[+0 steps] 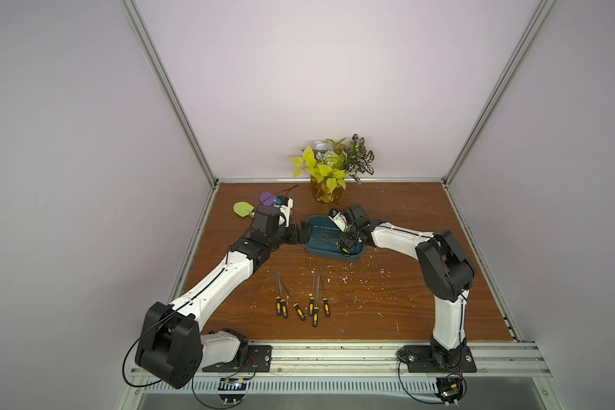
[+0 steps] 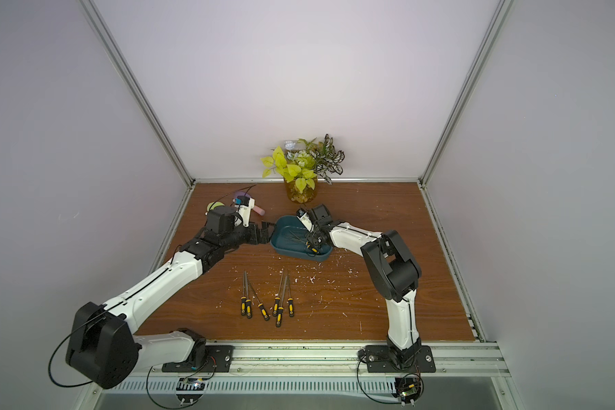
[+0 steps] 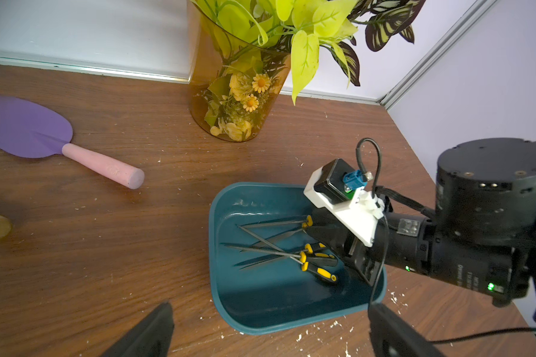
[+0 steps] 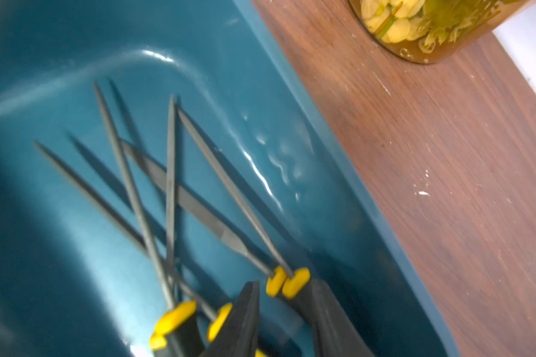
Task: Put the file tool into the storage box
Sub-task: Adjust the file tool in the storage box.
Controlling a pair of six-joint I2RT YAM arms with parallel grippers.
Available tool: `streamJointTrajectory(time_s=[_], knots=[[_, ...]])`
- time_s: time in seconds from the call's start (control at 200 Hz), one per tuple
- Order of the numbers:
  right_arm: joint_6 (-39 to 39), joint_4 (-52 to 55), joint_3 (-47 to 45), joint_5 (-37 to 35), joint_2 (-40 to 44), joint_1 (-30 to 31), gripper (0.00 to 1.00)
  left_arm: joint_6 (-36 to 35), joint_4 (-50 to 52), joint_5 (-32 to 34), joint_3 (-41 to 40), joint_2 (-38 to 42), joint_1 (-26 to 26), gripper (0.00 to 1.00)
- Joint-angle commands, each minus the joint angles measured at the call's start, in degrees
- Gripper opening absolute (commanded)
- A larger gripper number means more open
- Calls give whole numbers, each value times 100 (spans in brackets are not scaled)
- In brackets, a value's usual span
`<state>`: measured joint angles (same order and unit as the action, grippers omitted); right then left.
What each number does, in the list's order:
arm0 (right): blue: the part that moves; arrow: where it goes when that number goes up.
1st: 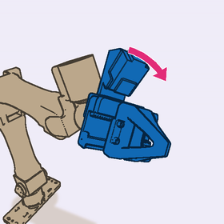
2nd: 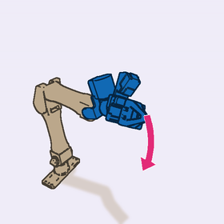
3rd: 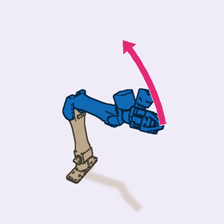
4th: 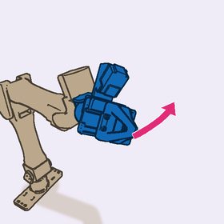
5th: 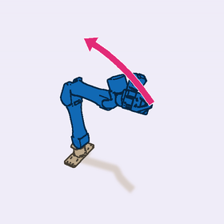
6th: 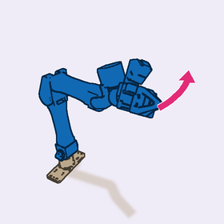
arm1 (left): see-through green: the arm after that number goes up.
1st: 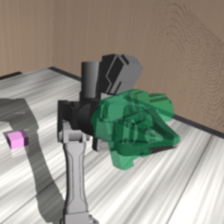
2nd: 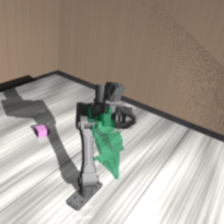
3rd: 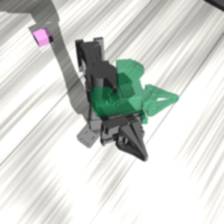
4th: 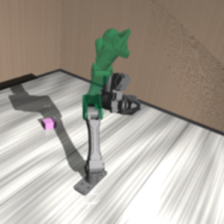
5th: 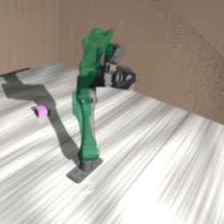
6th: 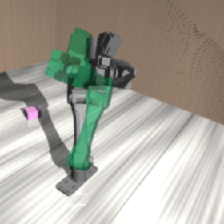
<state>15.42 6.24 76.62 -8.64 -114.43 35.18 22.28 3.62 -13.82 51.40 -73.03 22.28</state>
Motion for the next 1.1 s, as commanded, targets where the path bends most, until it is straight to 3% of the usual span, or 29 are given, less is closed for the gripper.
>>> streamJointTrajectory(time_s=[0.0, 0.34, 0.615, 0.706, 0.891, 1.096], knots=[[-223, -23, 384, 91, -101, 50, 33, -75, -27, 50, 13, -43, 52, 100], [-605, -40, 499, 305, 83, 155, 41, -87, -1, 52, 27, -75, 66, 100], [-1870, 600, 473, -684, 1472, 555, 48, -20, 381, 710, 207, 152, 109, 100], [-2359, 664, -6, -833, 2046, 875, 50, 264, 626, 637, 203, 335, 157, 100], [-3666, 535, -1393, -860, 3083, 1671, 51, 762, 1106, 1187, -187, 780, 671, 100], [-4997, -16, -2939, -401, 3869, 2524, 51, 1656, 1035, 1518, -1231, 1451, 994, 100]])
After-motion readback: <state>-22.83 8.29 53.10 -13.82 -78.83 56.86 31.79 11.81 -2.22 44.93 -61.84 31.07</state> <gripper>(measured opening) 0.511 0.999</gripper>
